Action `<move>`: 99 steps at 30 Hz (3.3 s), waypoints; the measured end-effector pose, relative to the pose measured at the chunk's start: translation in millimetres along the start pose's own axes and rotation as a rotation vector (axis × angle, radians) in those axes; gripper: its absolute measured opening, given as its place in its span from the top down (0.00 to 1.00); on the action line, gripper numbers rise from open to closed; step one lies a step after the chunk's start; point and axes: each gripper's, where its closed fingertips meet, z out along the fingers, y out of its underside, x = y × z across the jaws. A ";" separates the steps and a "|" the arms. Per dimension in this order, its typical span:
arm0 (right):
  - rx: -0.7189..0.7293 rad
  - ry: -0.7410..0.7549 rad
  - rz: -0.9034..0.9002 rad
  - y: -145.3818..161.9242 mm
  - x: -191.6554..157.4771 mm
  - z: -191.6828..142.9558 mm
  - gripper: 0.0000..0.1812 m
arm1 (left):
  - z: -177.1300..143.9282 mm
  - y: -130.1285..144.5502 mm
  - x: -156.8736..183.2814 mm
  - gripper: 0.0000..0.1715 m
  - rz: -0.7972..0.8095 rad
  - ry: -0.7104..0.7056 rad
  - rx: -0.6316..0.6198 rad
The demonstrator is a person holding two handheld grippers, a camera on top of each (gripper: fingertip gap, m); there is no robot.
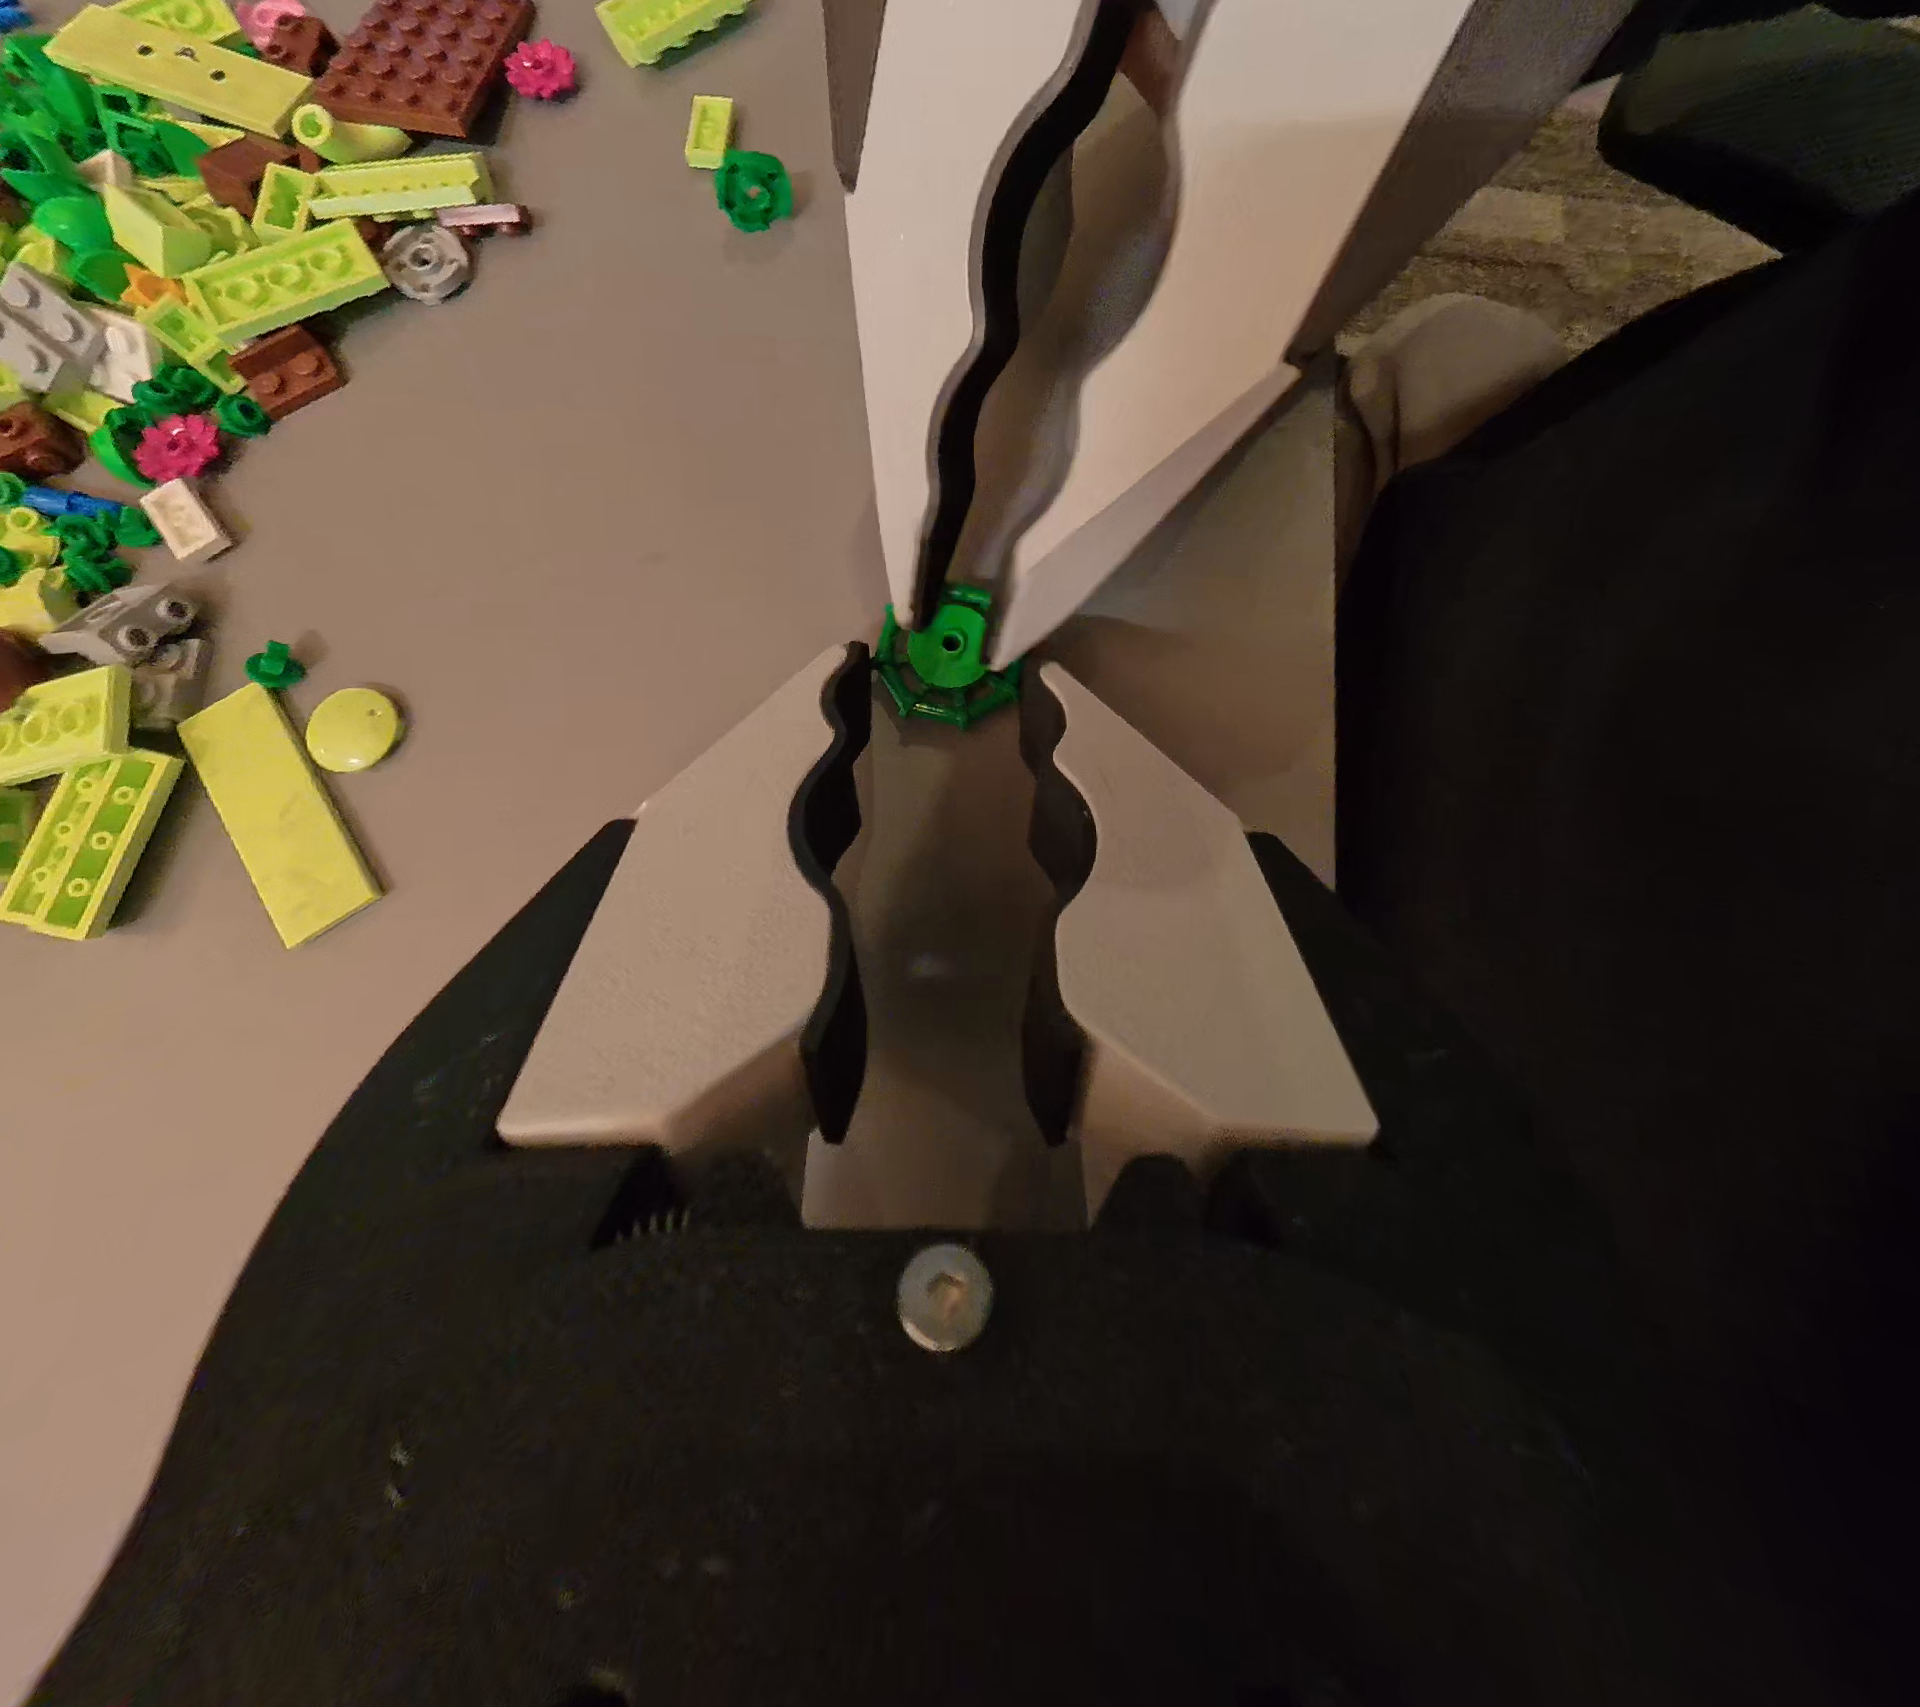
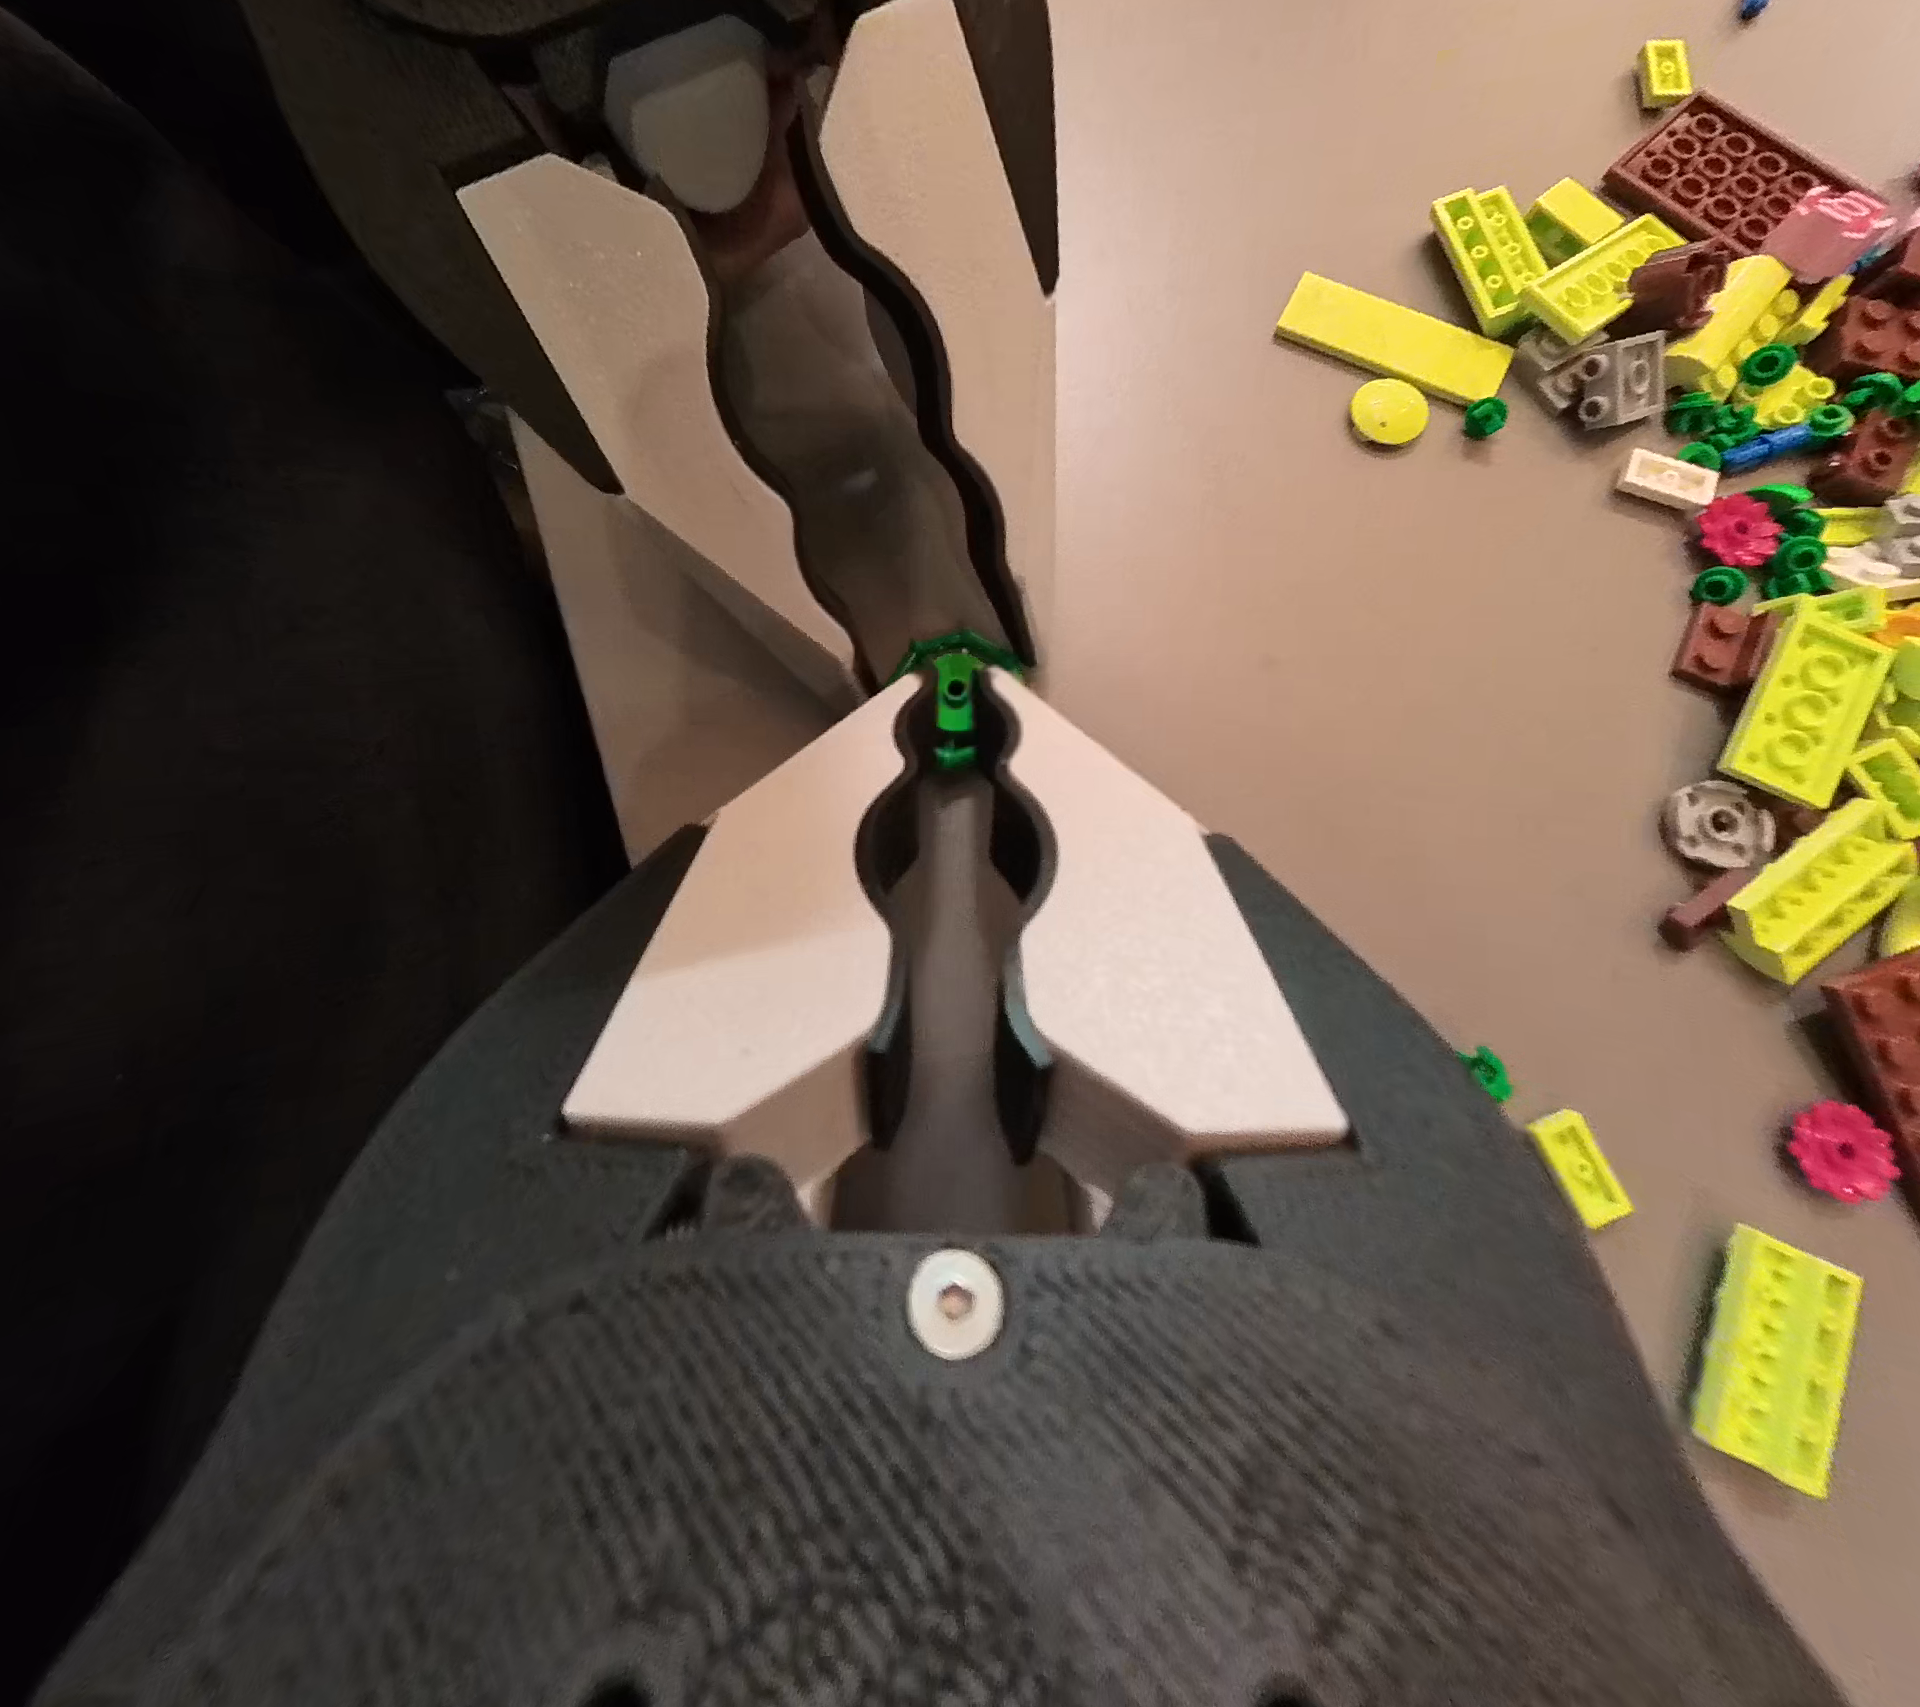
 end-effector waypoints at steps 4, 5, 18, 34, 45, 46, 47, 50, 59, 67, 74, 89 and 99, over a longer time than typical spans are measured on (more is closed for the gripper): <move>0.067 0.001 0.027 -7.2 14.2 -7.3 0.90 | -8.8 -11.3 -14.4 0.84 -0.079 -0.008 0.092; 0.105 0.005 0.037 -12.9 19.9 -11.1 0.88 | -12.3 -16.3 -19.8 0.85 -0.113 -0.003 0.130; 0.538 0.224 -0.332 -133.9 160.8 -45.5 0.79 | -72.0 -84.0 -146.8 0.85 -0.474 0.154 0.594; 0.664 -0.011 -0.395 -116.1 102.8 -31.8 0.85 | -78.1 -81.7 -115.6 0.85 -0.807 0.706 0.743; 0.622 -0.235 -0.082 -114.6 108.1 -35.3 0.96 | -81.9 -84.0 -120.9 0.84 -0.636 0.513 0.789; 0.626 -0.280 -0.031 -115.2 107.9 -36.7 0.96 | -82.7 -84.1 -123.8 0.89 -0.592 0.445 0.801; 0.631 -0.321 0.018 -115.9 107.9 -37.9 0.96 | -83.4 -83.7 -125.7 0.96 -0.544 0.382 0.806; 0.617 -0.390 0.104 -113.9 108.6 -35.4 0.96 | -81.3 -83.2 -123.4 0.99 -0.441 0.279 0.779; 0.597 -0.418 0.136 -110.9 109.1 -32.3 0.96 | -71.9 -77.9 -122.1 0.99 -0.340 0.159 0.688; 0.664 -0.084 -0.054 -117.2 133.5 -38.0 0.78 | -74.0 -76.0 -133.8 0.99 -0.393 0.110 0.706; 0.635 0.245 -0.433 -120.5 129.1 -40.8 0.80 | -72.2 -72.0 -140.9 0.99 -0.461 0.121 0.714; 0.696 0.446 -0.436 -123.8 155.6 -59.8 0.87 | -85.3 -67.7 -160.3 0.99 -0.521 0.069 0.771; 0.779 0.452 -0.202 -122.0 185.4 -81.2 0.91 | -87.3 -67.0 -163.6 0.99 -0.525 0.057 0.782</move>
